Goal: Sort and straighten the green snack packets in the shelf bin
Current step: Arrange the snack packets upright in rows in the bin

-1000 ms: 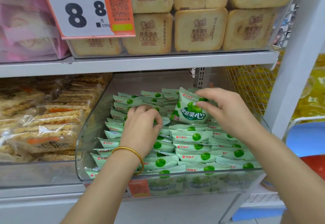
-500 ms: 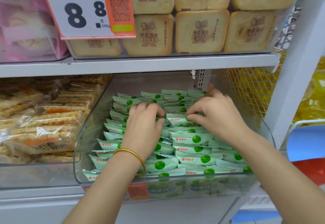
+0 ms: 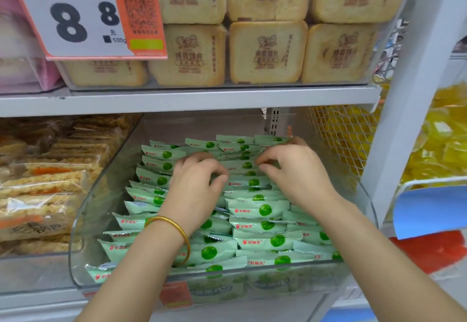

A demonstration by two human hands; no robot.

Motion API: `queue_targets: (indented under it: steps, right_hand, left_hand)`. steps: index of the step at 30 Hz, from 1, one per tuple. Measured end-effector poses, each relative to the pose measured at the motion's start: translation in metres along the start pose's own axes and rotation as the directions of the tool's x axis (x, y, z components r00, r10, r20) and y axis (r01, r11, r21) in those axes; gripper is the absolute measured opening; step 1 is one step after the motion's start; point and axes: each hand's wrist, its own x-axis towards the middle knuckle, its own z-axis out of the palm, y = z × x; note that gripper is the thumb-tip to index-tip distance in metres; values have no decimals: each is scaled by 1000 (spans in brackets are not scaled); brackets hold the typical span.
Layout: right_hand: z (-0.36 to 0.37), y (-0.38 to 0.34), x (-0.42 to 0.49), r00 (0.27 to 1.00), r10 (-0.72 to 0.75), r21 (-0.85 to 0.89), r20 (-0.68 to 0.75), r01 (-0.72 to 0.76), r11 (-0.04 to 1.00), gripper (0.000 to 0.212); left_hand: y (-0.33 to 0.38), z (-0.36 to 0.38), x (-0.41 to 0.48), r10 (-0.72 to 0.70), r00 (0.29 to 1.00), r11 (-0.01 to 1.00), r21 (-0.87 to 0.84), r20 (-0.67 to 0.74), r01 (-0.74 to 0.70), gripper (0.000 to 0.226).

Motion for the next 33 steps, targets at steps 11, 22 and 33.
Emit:
queue_targets:
  steps: [11,22,33]
  right_hand:
    - [19,-15,4,998,-21,-113,55,27,993,14]
    - [2,-17,-15,932,-70,468,-356,243,849,21]
    - [-6,-19,-31,998,-1,818,-56,46,574,26]
  left_hand:
    - [-1,6,5,-36,998,991,128,53,29,35]
    - [11,-18,-9,-42,981,861,-505,-190,-61,13]
    - [15,-31,-30,-208,978,555,-821,19,134,16]
